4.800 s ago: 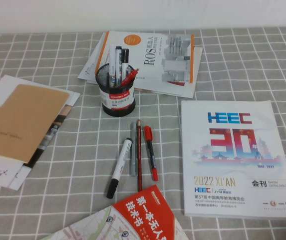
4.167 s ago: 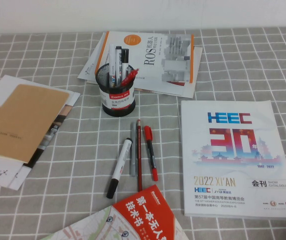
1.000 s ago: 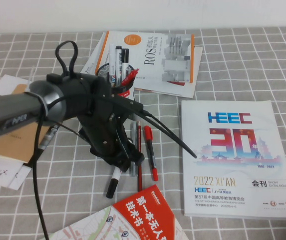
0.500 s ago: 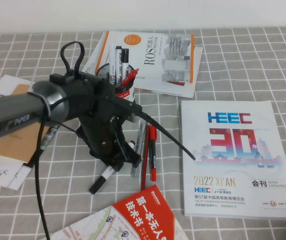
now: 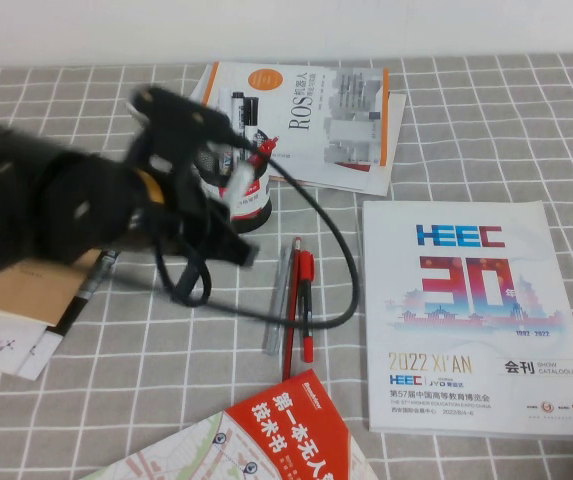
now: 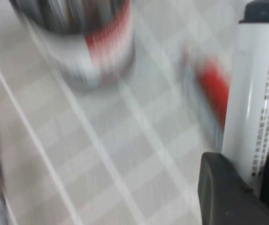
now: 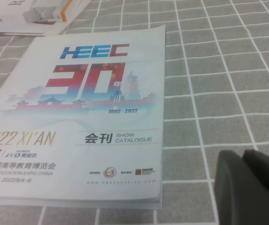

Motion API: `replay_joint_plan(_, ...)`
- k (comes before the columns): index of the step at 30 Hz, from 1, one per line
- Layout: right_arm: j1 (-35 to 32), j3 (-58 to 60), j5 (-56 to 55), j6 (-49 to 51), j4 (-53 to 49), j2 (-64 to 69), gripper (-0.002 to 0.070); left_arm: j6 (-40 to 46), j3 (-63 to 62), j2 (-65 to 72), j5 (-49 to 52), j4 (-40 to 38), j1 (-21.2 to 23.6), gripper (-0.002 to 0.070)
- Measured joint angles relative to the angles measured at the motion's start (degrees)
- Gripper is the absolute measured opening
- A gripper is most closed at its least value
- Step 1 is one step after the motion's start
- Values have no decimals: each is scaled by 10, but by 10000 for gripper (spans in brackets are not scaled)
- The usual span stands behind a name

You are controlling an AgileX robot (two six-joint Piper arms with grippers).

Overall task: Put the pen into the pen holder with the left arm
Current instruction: Pick up the pen on the table, then place the pen onto the pen holder

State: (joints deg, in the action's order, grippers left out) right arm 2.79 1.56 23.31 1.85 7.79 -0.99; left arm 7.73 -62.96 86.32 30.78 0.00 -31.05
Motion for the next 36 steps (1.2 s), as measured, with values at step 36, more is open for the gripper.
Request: replay_joint_plan(36,0,0,0,0,2,0,-12,-264,-27,246,-663,156,127,118)
